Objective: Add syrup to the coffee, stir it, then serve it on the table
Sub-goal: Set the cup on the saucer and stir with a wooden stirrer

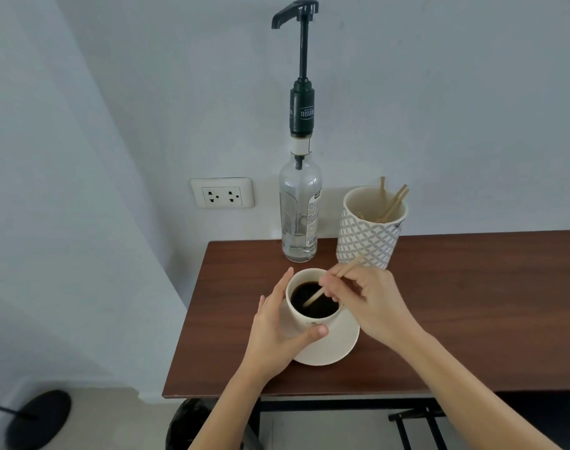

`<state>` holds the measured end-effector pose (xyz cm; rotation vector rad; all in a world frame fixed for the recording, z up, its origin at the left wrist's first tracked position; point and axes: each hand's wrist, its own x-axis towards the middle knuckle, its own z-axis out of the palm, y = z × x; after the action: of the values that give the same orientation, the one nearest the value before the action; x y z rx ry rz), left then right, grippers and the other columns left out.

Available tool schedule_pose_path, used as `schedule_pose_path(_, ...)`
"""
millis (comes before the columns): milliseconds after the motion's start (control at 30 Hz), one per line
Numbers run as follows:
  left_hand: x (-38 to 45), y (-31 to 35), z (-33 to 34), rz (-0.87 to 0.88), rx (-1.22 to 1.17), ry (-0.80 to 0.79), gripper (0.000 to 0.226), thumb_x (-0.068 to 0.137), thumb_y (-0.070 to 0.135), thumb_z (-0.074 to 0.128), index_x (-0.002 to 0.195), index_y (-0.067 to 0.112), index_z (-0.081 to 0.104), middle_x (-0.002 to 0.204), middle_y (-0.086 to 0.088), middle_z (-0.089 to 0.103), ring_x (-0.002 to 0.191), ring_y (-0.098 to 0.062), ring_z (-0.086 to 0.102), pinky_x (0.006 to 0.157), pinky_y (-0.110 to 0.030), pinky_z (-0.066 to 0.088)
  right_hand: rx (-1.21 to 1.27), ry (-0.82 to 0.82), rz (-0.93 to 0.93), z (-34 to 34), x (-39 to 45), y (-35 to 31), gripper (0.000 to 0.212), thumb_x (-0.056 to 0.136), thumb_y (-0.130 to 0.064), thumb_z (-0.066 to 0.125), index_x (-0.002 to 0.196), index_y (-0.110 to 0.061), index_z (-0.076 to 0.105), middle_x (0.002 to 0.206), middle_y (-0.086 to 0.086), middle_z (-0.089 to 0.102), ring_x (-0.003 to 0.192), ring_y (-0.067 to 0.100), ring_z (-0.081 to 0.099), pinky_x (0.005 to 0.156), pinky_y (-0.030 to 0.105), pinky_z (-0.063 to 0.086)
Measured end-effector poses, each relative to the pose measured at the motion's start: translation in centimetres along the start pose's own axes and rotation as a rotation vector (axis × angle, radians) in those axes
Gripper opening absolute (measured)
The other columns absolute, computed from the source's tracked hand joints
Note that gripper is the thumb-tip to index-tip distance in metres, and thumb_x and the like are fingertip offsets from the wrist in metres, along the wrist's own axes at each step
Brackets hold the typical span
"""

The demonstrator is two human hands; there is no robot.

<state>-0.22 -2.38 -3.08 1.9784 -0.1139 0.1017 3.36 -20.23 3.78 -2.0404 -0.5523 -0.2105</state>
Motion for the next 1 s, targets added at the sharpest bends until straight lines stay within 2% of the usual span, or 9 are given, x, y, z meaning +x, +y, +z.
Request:
schedule_pose_path(133, 0.0, 0.0, 0.0, 0.016, 0.004, 0.012, 0.088, 0.064, 0.078, 0.073, 0.136, 0.075, 0.022, 0.142, 0.037, 0.050, 0.141, 0.007, 0.038, 0.127, -0.054, 0.013, -0.189, 0.044, -0.090, -0.5, 1.1, 0.6, 0.016, 0.089, -0.023, 0.070, 0.076, -0.026, 0.076, 0.074, -0.020, 0.067, 0.077, 0.001, 0.063, 0.066, 0.006, 0.041)
schedule_pose_path(200, 0.0, 0.0, 0.0, 0.016, -0.003, 0.021, 0.087, 0.065, 0.075, 0.074, 0.136, 0.075, 0.023, 0.142, 0.038, 0.050, 0.142, 0.006, 0.038, 0.127, -0.054, 0.012, -0.319, 0.052, -0.074, -1.4, 0.8, 0.9, 0.043, 0.090, -0.028, 0.069, 0.055, -0.044, 0.052, 0.057, -0.022, 0.052, 0.062, 0.001, 0.053, 0.060, 0.012, 0.035)
schedule_pose_path(267, 0.0, 0.0, 0.0, 0.017, -0.007, 0.025, 0.086, 0.065, 0.075, 0.073, 0.135, 0.076, 0.023, 0.142, 0.034, 0.052, 0.142, 0.004, 0.040, 0.127, -0.055, 0.011, -0.332, 0.059, -0.043, -2.0, 0.1, 1.1, 0.048, 0.089, -0.027, 0.070, 0.049, -0.039, 0.046, 0.052, -0.017, 0.049, 0.057, 0.006, 0.050, 0.056, 0.018, 0.035)
schedule_pose_path(333, 0.0, -0.1, 0.0, 0.022, -0.008, 0.027, 0.085, 0.065, 0.079, 0.072, 0.135, 0.075, 0.024, 0.142, 0.032, 0.053, 0.141, 0.002, 0.041, 0.126, -0.055, 0.013, -0.236, 0.028, -0.009, -1.9, -0.6, 1.0, 0.029, 0.088, -0.028, 0.071, 0.059, -0.024, 0.069, 0.063, -0.009, 0.064, 0.064, 0.012, 0.058, 0.057, 0.021, 0.042)
schedule_pose_path(467, 0.0, -0.4, -0.1, 0.035, -0.027, 0.028, 0.086, 0.067, 0.077, 0.072, 0.140, 0.070, 0.027, 0.139, 0.035, 0.054, 0.139, 0.002, 0.043, 0.122, -0.054, 0.027, -0.130, -0.011, -0.027, -0.2, 0.0, 0.0, 0.015, 0.087, -0.027, 0.072, 0.079, -0.017, 0.081, 0.080, -0.007, 0.073, 0.082, 0.006, 0.063, 0.067, 0.008, 0.042)
schedule_pose_path(633, 0.0, -0.4, 0.0, 0.034, -0.024, 0.033, 0.085, 0.066, 0.076, 0.073, 0.137, 0.072, 0.027, 0.138, 0.041, 0.051, 0.139, 0.006, 0.040, 0.122, -0.054, 0.028, -0.292, 0.115, -0.037, -1.6, 0.7, 1.4, 0.019, 0.087, -0.022, 0.072, 0.072, -0.011, 0.074, 0.069, -0.017, 0.059, 0.072, -0.007, 0.057, 0.065, 0.006, 0.038)
schedule_pose_path(733, 0.0, -0.5, 0.0, 0.022, -0.030, 0.040, 0.086, 0.065, 0.076, 0.074, 0.138, 0.071, 0.029, 0.138, 0.039, 0.052, 0.141, -0.002, 0.042, 0.121, -0.054, 0.030, -0.279, 0.072, 0.012, -2.2, -0.1, 1.1, 0.029, 0.089, -0.022, 0.070, 0.063, -0.011, 0.066, 0.058, -0.012, 0.054, 0.061, 0.003, 0.051, 0.056, 0.015, 0.034)
schedule_pose_path(867, -0.1, -0.6, 0.1, 0.028, -0.023, 0.025, 0.089, 0.067, 0.077, 0.072, 0.143, 0.065, 0.028, 0.140, 0.035, 0.053, 0.140, -0.002, 0.043, 0.120, -0.054, 0.031, -0.108, 0.015, -0.009, 0.0, 0.2, 0.2, 0.025, 0.090, -0.023, 0.069, 0.072, -0.006, 0.074, 0.071, 0.003, 0.071, 0.070, 0.013, 0.060, 0.061, 0.022, 0.044)
schedule_pose_path(1000, 0.0, -0.6, 0.0, 0.024, -0.018, 0.043, 0.088, 0.065, 0.077, 0.074, 0.140, 0.068, 0.029, 0.141, 0.036, 0.051, 0.141, -0.005, 0.042, 0.120, -0.053, 0.032, -0.298, 0.138, -0.017, -1.1, 0.9, 1.3, 0.029, 0.091, -0.026, 0.067, 0.067, -0.010, 0.067, 0.059, -0.007, 0.059, 0.054, 0.011, 0.050, 0.055, 0.029, 0.043)
